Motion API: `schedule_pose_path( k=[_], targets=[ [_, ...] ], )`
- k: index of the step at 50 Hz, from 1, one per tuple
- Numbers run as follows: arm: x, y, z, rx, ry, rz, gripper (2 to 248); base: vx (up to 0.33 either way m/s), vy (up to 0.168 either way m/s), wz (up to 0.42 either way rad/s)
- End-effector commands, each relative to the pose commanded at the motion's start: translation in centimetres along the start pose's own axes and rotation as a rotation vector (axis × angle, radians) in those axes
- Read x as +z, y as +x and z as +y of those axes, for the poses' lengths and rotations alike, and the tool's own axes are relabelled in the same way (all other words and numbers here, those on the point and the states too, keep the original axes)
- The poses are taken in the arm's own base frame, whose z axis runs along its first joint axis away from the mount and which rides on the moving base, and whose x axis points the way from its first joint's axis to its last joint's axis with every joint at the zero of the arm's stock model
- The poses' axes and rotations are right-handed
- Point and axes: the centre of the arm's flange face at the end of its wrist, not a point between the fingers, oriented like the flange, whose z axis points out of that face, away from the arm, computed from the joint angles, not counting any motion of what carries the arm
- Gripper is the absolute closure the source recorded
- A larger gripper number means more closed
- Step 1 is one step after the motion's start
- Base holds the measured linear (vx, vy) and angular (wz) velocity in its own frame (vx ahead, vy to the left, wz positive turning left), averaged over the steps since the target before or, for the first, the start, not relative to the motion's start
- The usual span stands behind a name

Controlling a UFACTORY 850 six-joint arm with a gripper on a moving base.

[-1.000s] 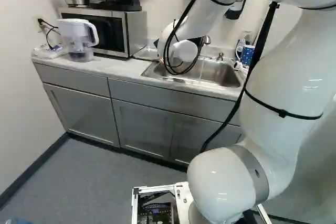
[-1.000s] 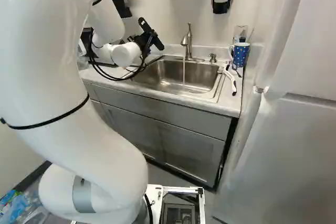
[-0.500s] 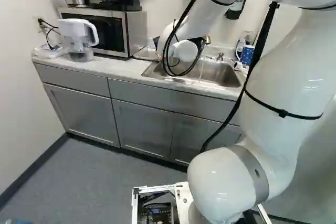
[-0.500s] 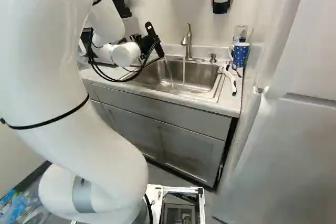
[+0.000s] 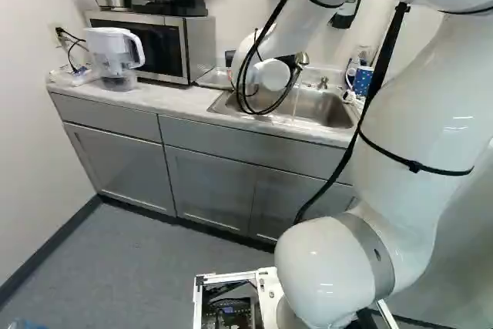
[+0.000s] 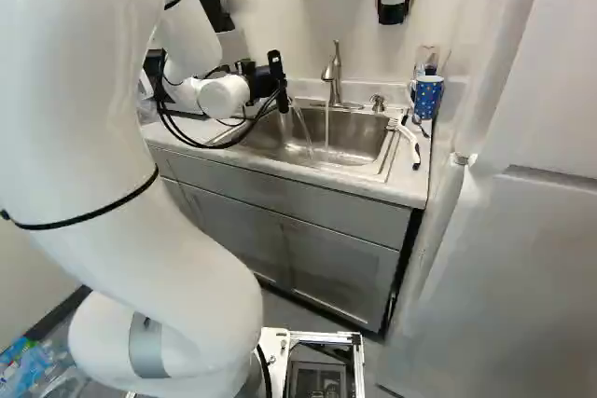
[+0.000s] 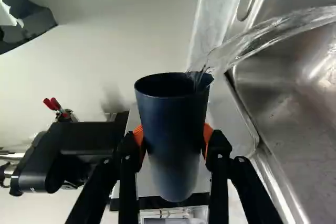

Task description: Rinse the cup and place it in the tray

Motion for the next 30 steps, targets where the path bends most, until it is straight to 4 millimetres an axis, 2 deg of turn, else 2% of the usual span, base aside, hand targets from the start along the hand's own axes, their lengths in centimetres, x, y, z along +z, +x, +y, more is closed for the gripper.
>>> schedule_pose_path(
  k=[30],
  targets=[
    [0.0, 0.0, 0.0, 0.315, 0.0, 0.0, 127, 0.0, 0.0, 0.0]
  ],
)
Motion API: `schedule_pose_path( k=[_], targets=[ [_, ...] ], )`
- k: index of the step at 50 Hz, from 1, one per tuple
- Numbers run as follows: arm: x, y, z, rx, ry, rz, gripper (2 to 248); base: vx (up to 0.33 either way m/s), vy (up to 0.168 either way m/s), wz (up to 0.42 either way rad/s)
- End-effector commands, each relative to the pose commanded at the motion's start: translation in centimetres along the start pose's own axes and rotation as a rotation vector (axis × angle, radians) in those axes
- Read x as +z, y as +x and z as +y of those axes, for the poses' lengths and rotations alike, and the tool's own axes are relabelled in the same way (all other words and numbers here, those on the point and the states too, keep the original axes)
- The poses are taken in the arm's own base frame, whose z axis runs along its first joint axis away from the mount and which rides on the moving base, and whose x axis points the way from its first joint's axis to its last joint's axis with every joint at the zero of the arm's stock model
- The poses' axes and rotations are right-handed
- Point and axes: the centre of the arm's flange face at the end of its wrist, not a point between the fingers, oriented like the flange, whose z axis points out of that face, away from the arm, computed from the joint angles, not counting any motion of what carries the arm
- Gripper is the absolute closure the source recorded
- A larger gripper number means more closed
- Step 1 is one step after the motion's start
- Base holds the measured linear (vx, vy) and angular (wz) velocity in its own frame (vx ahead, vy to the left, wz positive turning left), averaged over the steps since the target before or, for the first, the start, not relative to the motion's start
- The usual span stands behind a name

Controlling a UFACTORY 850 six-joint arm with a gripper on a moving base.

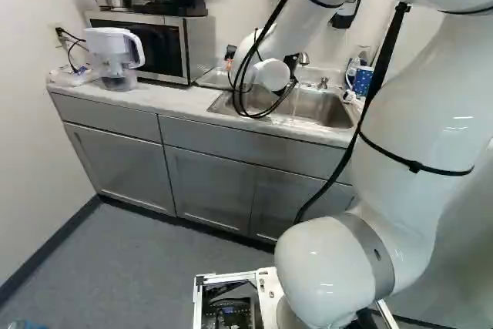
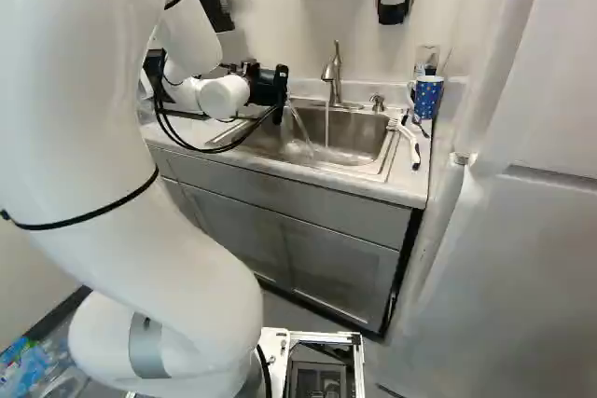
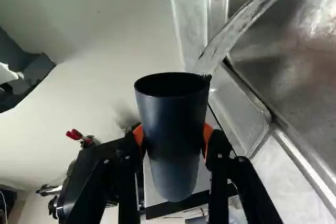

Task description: Rinse the cup and place it in the tray

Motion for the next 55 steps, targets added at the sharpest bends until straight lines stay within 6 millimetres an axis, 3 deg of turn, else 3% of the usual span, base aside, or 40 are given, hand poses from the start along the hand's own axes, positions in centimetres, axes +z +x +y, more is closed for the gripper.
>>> schedule_pose_path(
  k=[19, 55],
  targets=[
    [0.0, 0.0, 0.0, 0.2, 0.0, 0.0, 127, 0.0, 0.0, 0.0],
    [0.0, 0.0, 0.0, 0.2, 0.0, 0.0, 127, 0.0, 0.0, 0.0]
  ],
)
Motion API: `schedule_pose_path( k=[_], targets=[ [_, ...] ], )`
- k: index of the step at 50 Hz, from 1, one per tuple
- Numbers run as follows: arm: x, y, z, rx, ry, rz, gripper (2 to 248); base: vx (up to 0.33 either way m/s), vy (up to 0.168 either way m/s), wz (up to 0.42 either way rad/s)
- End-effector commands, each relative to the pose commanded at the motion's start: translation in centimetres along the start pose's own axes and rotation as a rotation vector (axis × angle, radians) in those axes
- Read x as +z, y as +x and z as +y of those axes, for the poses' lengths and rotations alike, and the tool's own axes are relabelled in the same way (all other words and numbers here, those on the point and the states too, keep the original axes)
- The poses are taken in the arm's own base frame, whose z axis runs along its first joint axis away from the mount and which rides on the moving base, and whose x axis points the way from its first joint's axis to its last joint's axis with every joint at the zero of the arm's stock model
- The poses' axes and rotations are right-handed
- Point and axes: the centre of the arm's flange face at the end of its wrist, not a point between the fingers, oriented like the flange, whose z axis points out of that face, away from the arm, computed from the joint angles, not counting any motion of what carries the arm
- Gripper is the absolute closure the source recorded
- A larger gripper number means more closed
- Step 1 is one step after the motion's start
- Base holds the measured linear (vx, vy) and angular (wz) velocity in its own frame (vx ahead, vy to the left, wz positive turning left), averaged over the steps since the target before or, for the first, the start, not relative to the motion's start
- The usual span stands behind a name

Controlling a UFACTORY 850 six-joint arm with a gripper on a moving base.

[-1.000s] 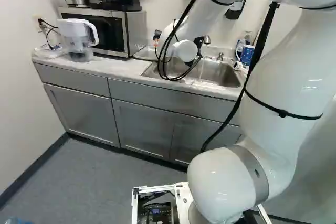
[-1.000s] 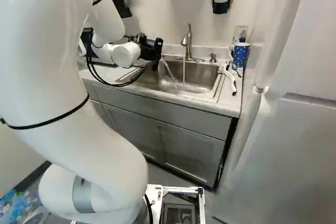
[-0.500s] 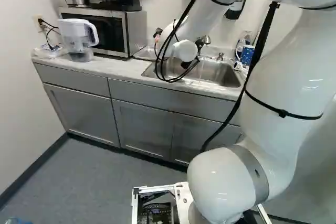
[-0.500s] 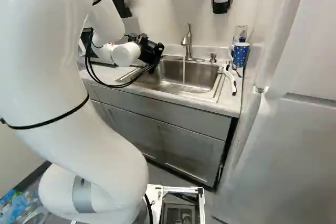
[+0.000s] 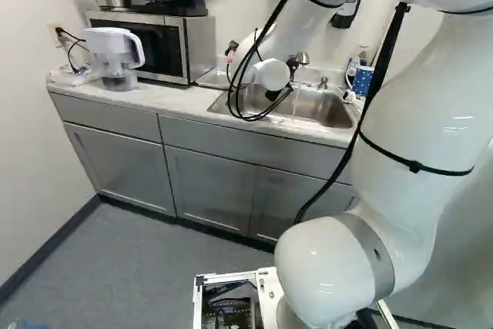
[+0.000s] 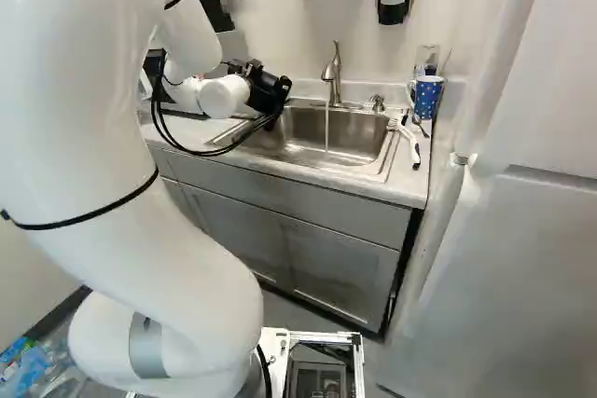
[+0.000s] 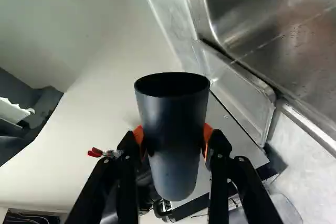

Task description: Rinse the cup and place it in the tray

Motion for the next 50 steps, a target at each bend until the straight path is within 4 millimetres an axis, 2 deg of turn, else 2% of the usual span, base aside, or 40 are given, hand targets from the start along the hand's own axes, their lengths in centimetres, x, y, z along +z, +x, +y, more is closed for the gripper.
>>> schedule_pose_path(
  k=[11, 50],
  targets=[
    [0.0, 0.0, 0.0, -0.058, 0.0, 0.0, 127, 0.0, 0.0, 0.0],
    [0.0, 0.0, 0.0, -0.463, 0.0, 0.0, 127, 0.0, 0.0, 0.0]
  ],
)
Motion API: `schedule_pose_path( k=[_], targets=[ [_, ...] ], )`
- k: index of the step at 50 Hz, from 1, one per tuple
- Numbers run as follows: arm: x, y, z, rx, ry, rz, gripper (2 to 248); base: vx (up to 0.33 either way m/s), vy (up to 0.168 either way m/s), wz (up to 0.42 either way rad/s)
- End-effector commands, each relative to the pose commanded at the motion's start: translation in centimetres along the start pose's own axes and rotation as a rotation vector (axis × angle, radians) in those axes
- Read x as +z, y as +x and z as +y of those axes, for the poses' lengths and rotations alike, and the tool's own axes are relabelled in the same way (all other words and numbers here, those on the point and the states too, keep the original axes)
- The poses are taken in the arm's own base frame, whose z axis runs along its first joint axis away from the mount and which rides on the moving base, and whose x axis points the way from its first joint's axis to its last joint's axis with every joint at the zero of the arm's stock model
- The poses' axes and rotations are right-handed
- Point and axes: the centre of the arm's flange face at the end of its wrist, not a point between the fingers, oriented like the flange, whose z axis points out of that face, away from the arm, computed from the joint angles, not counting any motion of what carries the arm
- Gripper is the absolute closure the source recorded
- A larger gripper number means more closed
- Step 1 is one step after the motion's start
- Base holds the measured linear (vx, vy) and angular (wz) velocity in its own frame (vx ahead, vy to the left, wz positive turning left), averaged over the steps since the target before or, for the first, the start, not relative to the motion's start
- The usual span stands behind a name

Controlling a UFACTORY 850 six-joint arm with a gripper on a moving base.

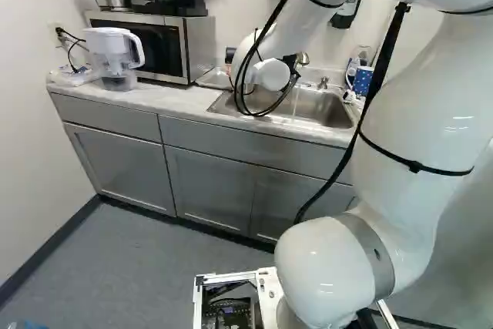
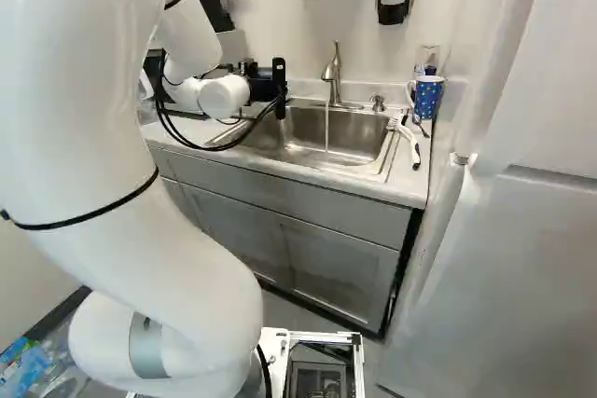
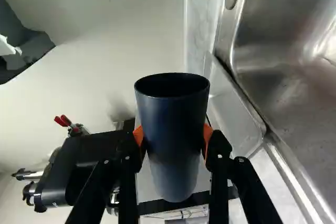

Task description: Rinse the cup and place it in the tray

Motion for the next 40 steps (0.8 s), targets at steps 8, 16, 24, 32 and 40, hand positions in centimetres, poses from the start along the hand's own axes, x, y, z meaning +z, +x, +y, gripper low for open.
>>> schedule_pose_path(
  k=[8, 16, 24, 32, 40],
  targets=[
    [0.0, 0.0, 0.0, -0.084, 0.0, 0.0, 127, 0.0, 0.0, 0.0],
    [0.0, 0.0, 0.0, -0.168, 0.0, 0.0, 127, 0.0, 0.0, 0.0],
    [0.0, 0.0, 0.0, -0.253, 0.0, 0.0, 127, 0.0, 0.0, 0.0],
    [0.0, 0.0, 0.0, -0.337, 0.0, 0.0, 127, 0.0, 0.0, 0.0],
    [0.0, 0.0, 0.0, -0.421, 0.0, 0.0, 127, 0.0, 0.0, 0.0]
  ],
)
